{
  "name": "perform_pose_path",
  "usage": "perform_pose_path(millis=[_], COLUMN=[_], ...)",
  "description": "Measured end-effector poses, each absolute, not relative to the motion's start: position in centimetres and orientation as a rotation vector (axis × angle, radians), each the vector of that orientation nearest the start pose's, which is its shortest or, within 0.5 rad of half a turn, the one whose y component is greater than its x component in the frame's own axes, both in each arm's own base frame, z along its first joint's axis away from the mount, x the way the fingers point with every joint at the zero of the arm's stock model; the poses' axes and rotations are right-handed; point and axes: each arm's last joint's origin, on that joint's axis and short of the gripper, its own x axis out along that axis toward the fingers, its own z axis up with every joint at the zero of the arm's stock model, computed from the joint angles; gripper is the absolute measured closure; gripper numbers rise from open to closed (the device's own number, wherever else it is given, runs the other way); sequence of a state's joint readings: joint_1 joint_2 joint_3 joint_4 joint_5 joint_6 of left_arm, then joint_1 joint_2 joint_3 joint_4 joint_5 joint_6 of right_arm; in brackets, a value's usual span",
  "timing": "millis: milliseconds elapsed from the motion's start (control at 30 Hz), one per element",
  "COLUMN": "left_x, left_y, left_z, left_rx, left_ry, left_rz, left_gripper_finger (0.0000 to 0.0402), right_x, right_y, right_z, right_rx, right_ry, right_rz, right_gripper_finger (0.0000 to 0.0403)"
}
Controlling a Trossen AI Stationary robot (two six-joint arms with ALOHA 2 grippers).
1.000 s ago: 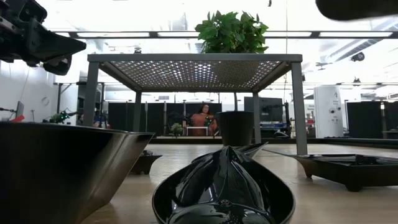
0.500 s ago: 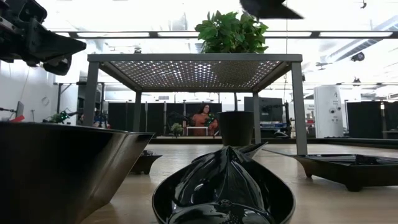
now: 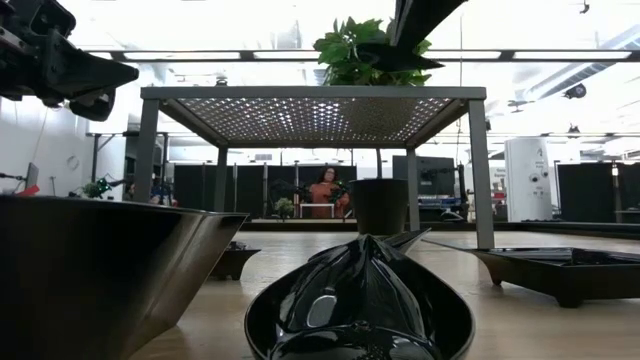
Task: Pick & Place Mini shaped plates
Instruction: Put the black drop-shaped plate on the shelf
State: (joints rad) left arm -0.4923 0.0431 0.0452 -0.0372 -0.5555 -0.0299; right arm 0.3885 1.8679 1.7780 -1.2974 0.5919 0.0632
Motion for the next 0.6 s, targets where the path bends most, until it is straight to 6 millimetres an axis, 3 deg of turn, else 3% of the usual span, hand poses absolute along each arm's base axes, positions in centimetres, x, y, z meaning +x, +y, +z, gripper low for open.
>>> perform_pose_path(millis=[600], left_x=[8.95], left_y=[-3.07], left_z=[17.22], left_rx=[-0.013], left_ry=[0.029], left_rz=[0.064], left_gripper_finger=[0.0401], right_x=[35.26], right_y=[11.25], right_z=[29.39], right_rx=[-0.579], right_ry=[1.203], right_rz=[-0.166], right_gripper_finger=[0.0394])
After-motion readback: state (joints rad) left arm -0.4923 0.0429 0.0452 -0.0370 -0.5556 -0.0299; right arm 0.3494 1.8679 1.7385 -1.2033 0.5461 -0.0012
